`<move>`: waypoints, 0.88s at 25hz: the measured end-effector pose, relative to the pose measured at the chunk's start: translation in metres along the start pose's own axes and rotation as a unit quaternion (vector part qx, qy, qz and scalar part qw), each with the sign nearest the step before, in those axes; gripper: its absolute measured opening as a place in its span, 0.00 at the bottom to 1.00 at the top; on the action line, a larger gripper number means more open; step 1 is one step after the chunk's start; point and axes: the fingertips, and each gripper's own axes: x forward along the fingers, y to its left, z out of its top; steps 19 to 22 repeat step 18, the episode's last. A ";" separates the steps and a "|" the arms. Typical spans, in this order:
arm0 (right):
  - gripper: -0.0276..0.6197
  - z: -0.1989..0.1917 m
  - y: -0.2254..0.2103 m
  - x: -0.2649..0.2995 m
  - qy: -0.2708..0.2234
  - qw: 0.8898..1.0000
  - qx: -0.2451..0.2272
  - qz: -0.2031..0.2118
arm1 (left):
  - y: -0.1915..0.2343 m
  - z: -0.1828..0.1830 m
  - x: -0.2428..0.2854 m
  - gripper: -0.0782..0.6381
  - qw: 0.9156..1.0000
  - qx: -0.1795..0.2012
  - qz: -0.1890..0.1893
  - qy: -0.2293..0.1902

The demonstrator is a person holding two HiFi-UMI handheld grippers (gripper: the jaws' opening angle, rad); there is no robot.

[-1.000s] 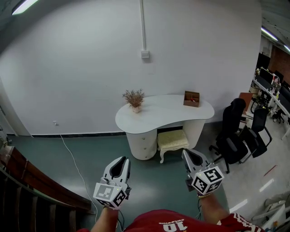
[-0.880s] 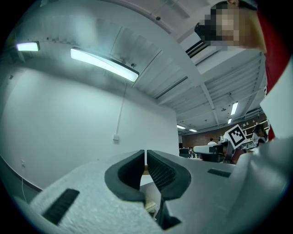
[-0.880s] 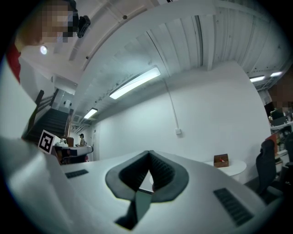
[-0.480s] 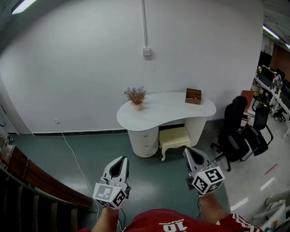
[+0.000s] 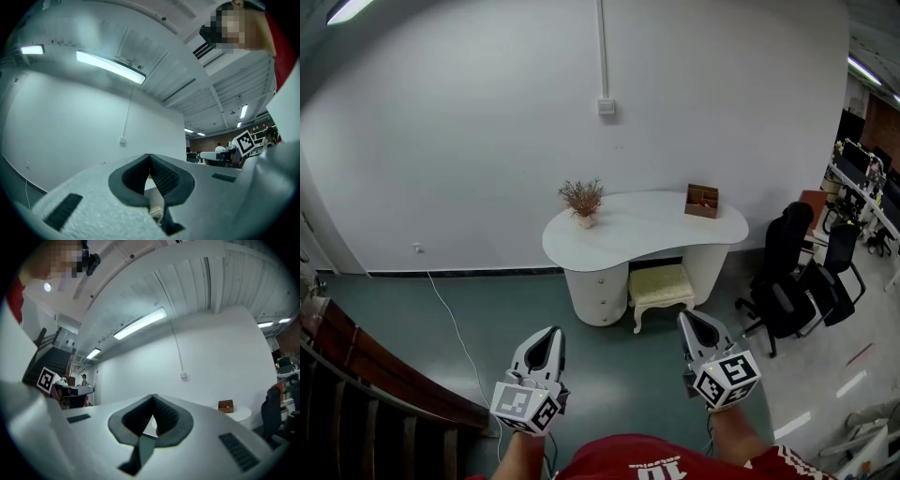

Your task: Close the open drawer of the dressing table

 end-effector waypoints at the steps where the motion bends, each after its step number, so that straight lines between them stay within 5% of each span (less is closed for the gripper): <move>1: 0.05 0.000 0.000 0.000 0.000 1.000 0.001 0.000 | 0.000 0.000 0.000 0.09 1.000 0.000 0.000 0.001; 22: 0.05 -0.008 -0.005 0.001 0.000 1.000 0.010 0.000 | -0.005 -0.007 0.012 0.09 1.000 -0.019 -0.011 0.002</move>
